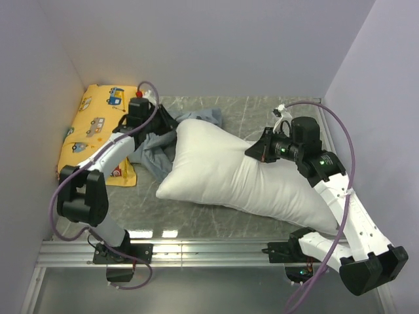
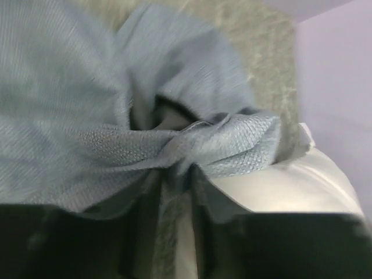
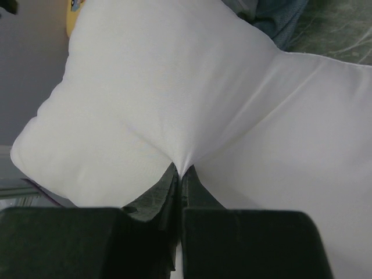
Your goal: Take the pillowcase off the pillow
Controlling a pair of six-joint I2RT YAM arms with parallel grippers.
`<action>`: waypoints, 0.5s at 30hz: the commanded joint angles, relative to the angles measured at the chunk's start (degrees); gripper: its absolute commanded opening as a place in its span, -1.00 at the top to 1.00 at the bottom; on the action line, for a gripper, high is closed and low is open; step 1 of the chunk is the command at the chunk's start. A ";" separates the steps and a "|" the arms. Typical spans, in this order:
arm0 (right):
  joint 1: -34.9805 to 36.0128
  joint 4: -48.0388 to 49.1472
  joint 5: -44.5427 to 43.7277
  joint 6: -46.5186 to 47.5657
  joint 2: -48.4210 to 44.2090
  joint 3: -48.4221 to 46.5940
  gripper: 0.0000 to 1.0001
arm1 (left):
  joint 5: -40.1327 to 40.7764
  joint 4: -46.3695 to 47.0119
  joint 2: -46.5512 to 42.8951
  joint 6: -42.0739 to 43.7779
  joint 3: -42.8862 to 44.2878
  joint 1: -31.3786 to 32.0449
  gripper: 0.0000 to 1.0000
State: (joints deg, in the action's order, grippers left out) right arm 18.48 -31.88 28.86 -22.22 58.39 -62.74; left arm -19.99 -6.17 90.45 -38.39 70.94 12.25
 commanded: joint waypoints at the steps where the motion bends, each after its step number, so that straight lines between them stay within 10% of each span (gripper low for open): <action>1: 0.07 6.83 1.46 -1.43 -3.02 -7.04 1.00 | 5.31 1.51 2.53 -3.87 -5.36 -0.47 0.49; 5: 0.06 7.44 0.24 -2.13 -4.43 -8.62 1.00 | 4.35 4.58 5.69 -5.81 -7.13 0.23 0.86; 15: -0.81 7.27 -7.49 -3.71 2.06 -20.31 1.00 | 5.84 5.74 6.67 -7.66 -13.18 1.81 0.99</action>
State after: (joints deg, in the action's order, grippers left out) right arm 18.17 -34.24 24.97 -23.90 59.24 -76.03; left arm -15.09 -3.20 98.43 -44.88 59.59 13.96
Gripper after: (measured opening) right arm 0.023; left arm 0.014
